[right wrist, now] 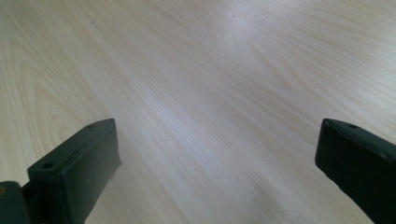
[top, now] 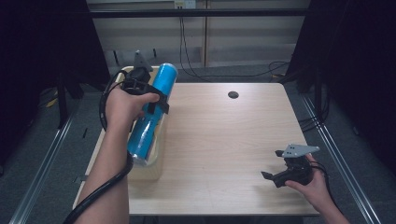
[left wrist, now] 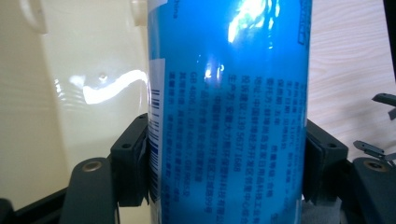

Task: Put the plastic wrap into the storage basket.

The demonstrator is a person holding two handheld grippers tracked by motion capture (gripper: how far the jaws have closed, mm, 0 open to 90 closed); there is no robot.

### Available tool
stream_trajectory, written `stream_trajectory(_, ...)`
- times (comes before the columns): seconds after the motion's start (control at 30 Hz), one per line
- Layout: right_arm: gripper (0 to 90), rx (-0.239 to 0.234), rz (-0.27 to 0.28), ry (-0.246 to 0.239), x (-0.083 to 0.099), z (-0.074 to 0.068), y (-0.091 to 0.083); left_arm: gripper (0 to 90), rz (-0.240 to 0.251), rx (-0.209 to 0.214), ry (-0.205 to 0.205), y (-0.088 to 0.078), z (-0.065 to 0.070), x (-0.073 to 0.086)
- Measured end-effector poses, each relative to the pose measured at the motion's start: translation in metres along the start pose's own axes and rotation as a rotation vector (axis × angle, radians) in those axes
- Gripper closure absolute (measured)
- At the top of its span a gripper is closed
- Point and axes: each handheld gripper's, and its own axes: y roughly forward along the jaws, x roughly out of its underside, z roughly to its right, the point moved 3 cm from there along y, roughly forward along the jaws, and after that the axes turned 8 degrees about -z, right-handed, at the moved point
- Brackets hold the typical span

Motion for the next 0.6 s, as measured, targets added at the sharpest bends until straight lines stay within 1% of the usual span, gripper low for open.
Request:
stream_trajectory(0.03, 0.0, -0.005, 0.003, 0.001, 0.0, 0.0, 0.0, 32.2, 0.006, -0.008, -0.001, -0.002, -0.005, 0.002)
stream_trajectory(0.07, 0.0, -0.005, 0.003, 0.001, 0.0, 0.0, 0.0, 32.2, 0.006, -0.008, -0.001, -0.002, -0.005, 0.002)
stream_trajectory(0.1, 0.0, -0.003, 0.0, 0.001, 0.0, 0.0, 0.0, 32.2, 0.007, -0.006, -0.021, -0.004, -0.008, 0.004)
stream_trajectory(0.13, 0.0, -0.003, -0.002, 0.001, 0.0, -0.001, 0.0, 32.2, 0.007, -0.006, -0.021, -0.004, -0.008, 0.004)
stream_trajectory(0.2, 0.0, -0.002, -0.003, 0.0, 0.0, -0.001, 0.0, 32.2, 0.011, -0.015, -0.026, -0.005, -0.013, 0.005)
stream_trajectory(0.23, 0.0, -0.002, -0.003, 0.0, -0.001, -0.001, 0.0, 32.2, 0.011, -0.016, -0.04, -0.005, -0.016, 0.006)
stream_trajectory(0.27, 0.0, -0.003, -0.001, 0.0, -0.001, -0.001, 0.0, 32.2, 0.011, -0.016, -0.04, -0.005, -0.016, 0.006)
stream_trajectory(0.33, 0.0, -0.003, 0.001, 0.0, -0.001, -0.001, 0.0, 32.2, 0.011, -0.022, -0.045, -0.003, -0.019, 0.008)
stream_trajectory(0.37, 0.0, 0.001, 0.001, 0.003, -0.001, -0.001, 0.0, 32.2, 0.005, -0.017, -0.055, -0.001, -0.022, 0.009)
stream_trajectory(0.4, 0.0, 0.001, 0.001, 0.003, -0.001, -0.001, 0.0, 32.2, 0.005, -0.017, -0.055, -0.001, -0.022, 0.009)
stream_trajectory(0.5, 0.0, -0.004, -0.001, 0.002, -0.001, -0.001, 0.0, 32.2, -0.008, -0.012, -0.076, 0.006, -0.027, 0.012)
stream_trajectory(0.6, 0.0, -0.005, 0.0, -0.001, -0.001, -0.001, 0.0, 32.2, -0.014, -0.013, -0.083, 0.012, -0.032, 0.014)
